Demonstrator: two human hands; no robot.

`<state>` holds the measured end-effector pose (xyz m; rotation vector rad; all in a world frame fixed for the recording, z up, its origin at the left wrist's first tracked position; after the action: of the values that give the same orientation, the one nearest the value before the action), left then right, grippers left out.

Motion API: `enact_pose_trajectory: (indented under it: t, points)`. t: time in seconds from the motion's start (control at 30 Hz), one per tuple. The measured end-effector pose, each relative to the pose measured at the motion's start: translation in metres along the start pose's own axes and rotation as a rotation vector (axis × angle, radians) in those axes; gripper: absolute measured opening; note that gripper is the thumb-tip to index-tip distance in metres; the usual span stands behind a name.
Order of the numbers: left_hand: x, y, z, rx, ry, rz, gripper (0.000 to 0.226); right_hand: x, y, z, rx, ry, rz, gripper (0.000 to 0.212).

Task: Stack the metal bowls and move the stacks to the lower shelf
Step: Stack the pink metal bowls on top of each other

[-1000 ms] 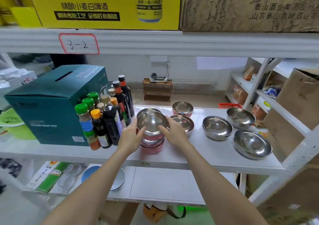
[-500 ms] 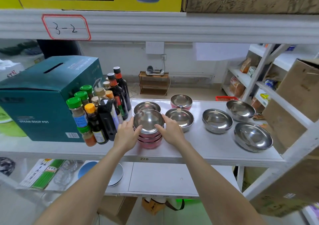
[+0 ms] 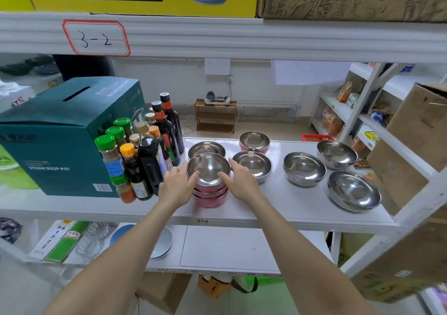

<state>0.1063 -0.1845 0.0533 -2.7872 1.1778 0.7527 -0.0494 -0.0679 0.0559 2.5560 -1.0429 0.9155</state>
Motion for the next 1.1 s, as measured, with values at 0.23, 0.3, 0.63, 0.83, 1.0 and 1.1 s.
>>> enact_pose_trajectory:
  t: [0.23,0.3,0.63,0.83,1.0,1.1]
  points:
    - [-0.031,0.008,-0.024,-0.109,0.075,0.068,0.072,-0.004,-0.003,-0.037,-0.110,0.017,0.023,0.073]
    - [-0.047,0.014,-0.029,-0.111,0.081,0.108,0.075,-0.006,-0.003,-0.053,-0.149,0.009,0.024,0.075]
    - [-0.126,0.069,-0.040,-0.198,-0.041,0.195,0.087,-0.032,0.038,-0.137,-0.324,-0.075,0.034,0.081]
    - [-0.146,0.116,-0.016,-0.226,-0.080,0.178,0.085,-0.056,0.087,-0.157,-0.326,-0.073,0.018,0.081]
    - [-0.150,0.148,0.018,-0.259,-0.077,0.151,0.085,-0.075,0.129,-0.156,-0.340,-0.081,-0.002,0.080]
    - [-0.145,0.171,0.045,-0.225,-0.105,0.133,0.084,-0.091,0.156,-0.147,-0.316,-0.084,-0.010,0.079]
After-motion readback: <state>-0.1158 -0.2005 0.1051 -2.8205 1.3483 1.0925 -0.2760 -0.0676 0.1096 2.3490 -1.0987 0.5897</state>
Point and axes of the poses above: each hand's wrist, its own y-axis towards the middle knuckle, its own z-axis out of the palm, x = y × z, the point moved 4 cm from there along y, towards the middle knuckle, and after that the axes turned 11 degrees about z, right-handed, at the moved point
